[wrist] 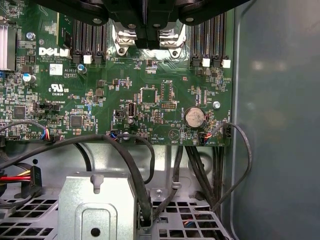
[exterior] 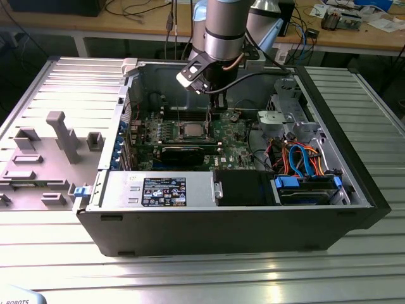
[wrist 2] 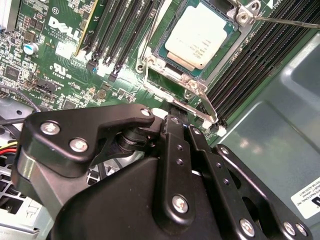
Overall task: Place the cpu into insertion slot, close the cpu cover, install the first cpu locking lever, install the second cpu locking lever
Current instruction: 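Close the cpu cover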
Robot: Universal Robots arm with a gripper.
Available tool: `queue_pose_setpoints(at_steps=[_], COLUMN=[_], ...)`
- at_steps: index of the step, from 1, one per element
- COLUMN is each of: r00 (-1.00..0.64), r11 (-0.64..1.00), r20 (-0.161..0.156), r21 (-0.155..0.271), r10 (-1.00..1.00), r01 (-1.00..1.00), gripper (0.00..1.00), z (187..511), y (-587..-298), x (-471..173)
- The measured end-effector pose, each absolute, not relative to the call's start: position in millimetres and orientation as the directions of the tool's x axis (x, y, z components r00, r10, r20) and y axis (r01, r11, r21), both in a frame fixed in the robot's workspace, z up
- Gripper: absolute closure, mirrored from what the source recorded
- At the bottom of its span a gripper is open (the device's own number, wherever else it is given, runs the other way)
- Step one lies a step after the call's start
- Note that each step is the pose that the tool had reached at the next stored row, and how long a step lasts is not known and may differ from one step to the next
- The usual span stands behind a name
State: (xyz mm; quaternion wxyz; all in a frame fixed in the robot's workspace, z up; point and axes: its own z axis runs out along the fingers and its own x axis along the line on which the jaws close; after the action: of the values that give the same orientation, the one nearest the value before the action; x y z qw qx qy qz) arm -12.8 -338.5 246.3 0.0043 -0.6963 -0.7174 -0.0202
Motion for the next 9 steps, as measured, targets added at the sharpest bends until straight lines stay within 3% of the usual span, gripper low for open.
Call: queue_pose_setpoints(at_steps=[9], r00=[-0.03], r11=[0.029], r20=[0.034], r21=[0.023], r10=[0.999], r01=[0.999], gripper=[0.89], z=[246.3], y=[-338.6], x=[-14.9])
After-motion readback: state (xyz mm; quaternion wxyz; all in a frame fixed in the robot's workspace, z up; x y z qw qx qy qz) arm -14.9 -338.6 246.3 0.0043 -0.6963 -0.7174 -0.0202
